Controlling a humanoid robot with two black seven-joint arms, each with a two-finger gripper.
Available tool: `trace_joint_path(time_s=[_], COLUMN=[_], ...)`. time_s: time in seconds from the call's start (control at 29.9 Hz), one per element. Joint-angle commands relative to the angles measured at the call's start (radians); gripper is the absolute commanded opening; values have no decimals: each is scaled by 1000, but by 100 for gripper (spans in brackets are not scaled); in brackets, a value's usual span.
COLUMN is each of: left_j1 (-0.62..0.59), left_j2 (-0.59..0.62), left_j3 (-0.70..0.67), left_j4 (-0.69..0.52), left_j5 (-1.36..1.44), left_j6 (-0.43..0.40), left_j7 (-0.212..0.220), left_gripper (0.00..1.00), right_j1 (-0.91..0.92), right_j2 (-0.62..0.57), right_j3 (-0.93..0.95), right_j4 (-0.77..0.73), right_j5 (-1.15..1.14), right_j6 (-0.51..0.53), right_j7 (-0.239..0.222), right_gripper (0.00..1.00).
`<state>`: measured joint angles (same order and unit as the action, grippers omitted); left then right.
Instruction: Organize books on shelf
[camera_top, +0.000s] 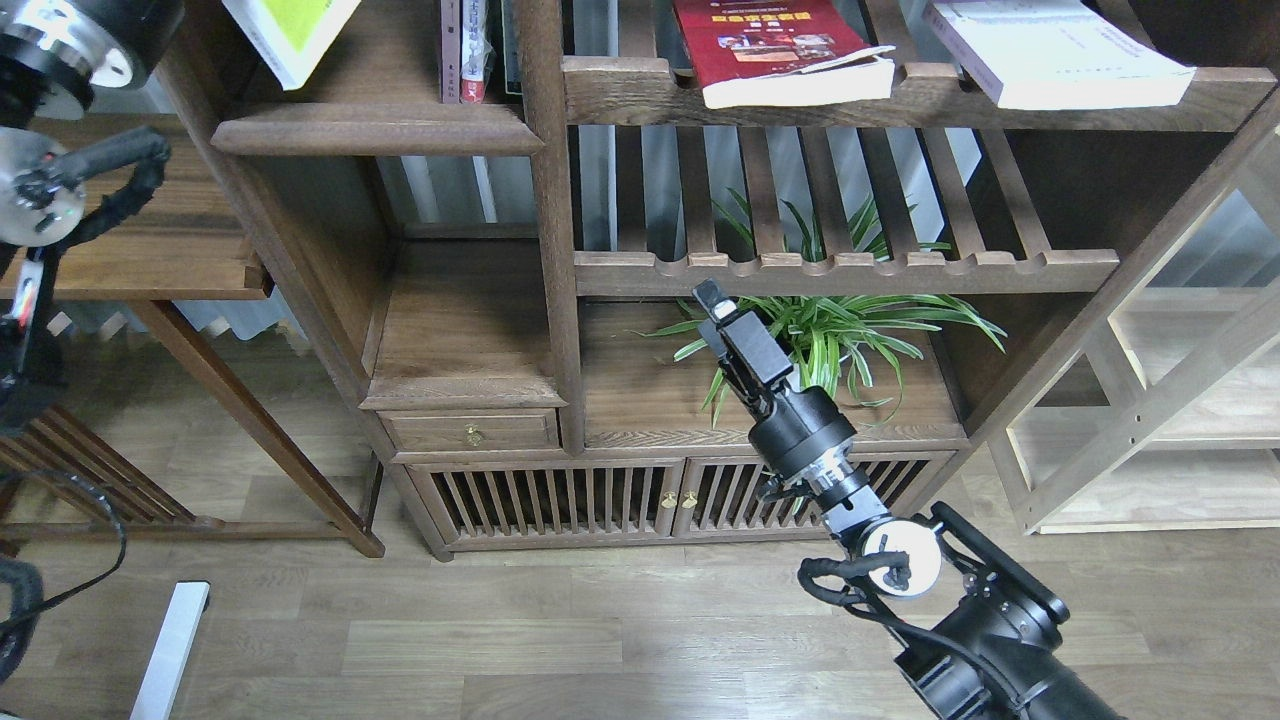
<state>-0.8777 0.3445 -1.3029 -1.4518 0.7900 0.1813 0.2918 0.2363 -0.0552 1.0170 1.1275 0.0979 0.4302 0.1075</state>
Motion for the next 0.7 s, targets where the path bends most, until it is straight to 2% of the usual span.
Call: trace_joint_path(time_s=[0.0, 0.23, 0.47, 0.67], left_j1=[-36, -113, -230, -337], left_j2=[-9, -6, -24, -110], left_j3=[34, 86, 180, 232], left_j4=[27, 128, 287, 464], left_j5=[2, 0, -14, -38], left_j6=[40, 33, 30, 30], left_j7=[-6, -8, -45, -97], left_gripper=[0, 0, 0, 1], right_j1=[0, 0, 0, 0], right_j2=[0, 8, 6, 0], right_j3=[11, 34, 69, 117], right_j4=[0, 0, -1, -2], right_j5=[0, 6, 10, 17], right_j6=[4, 4, 21, 19], right_j7=[0, 0, 1, 0], right_gripper=[95, 95, 95, 95])
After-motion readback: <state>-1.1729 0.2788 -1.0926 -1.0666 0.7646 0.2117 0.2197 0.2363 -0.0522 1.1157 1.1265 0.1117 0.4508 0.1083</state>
